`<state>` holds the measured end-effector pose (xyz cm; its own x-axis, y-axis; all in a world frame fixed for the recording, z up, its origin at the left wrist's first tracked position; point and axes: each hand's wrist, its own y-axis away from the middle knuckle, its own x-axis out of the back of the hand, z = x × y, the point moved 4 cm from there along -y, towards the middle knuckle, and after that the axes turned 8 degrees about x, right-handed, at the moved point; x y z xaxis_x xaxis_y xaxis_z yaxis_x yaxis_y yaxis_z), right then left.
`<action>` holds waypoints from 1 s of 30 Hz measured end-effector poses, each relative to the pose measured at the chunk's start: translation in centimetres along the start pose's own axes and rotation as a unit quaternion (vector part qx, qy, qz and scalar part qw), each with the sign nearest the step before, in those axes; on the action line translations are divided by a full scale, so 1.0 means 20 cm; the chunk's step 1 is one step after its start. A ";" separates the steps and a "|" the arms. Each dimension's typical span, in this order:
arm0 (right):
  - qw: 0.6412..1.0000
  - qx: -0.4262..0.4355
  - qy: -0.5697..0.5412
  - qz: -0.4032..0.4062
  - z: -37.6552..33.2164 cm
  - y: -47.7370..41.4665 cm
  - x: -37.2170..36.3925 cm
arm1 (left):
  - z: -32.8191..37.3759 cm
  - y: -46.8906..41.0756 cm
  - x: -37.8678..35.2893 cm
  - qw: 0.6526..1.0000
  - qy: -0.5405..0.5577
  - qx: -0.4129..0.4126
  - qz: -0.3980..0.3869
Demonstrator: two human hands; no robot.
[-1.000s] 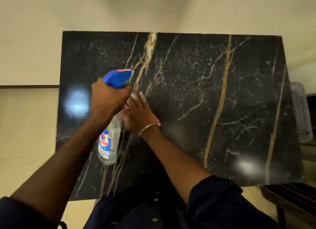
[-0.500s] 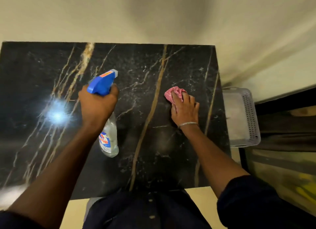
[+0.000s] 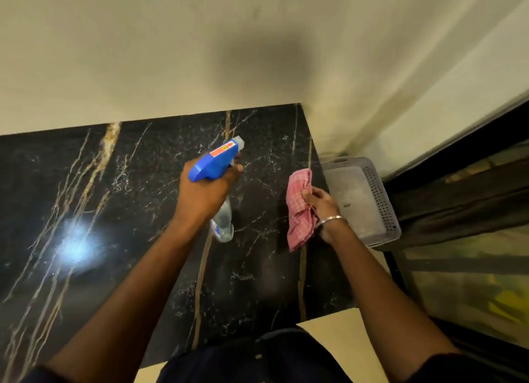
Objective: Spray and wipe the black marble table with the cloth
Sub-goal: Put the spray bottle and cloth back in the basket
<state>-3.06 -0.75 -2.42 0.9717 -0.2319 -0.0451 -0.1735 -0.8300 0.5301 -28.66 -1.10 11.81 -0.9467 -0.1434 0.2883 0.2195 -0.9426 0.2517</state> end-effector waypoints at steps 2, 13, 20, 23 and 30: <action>0.986 -0.064 -0.152 -0.013 0.00 0.09 0.06 | 0.03 0.02 -0.08 1.000 0.007 0.000 -0.024; 0.968 -0.036 -0.229 0.097 -0.17 -0.02 0.63 | 0.36 0.01 -0.70 0.982 0.118 -0.027 -0.143; 0.981 -0.026 -0.062 0.184 -0.14 -0.50 1.25 | 0.36 -0.03 -1.48 0.980 0.073 -0.042 -0.179; 0.981 -0.014 0.115 0.153 -0.02 -0.70 1.43 | 0.23 -0.08 -1.80 0.981 0.038 -0.027 -0.189; 0.879 0.125 0.458 0.043 0.30 -1.02 1.46 | -0.22 -0.19 -2.27 0.981 -0.036 -0.026 -0.190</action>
<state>27.98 6.38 -19.55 0.6555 0.1107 0.7471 -0.1718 -0.9414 0.2902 12.35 7.60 -6.34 -0.9382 0.2413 0.2479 -0.1600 -0.9380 0.3076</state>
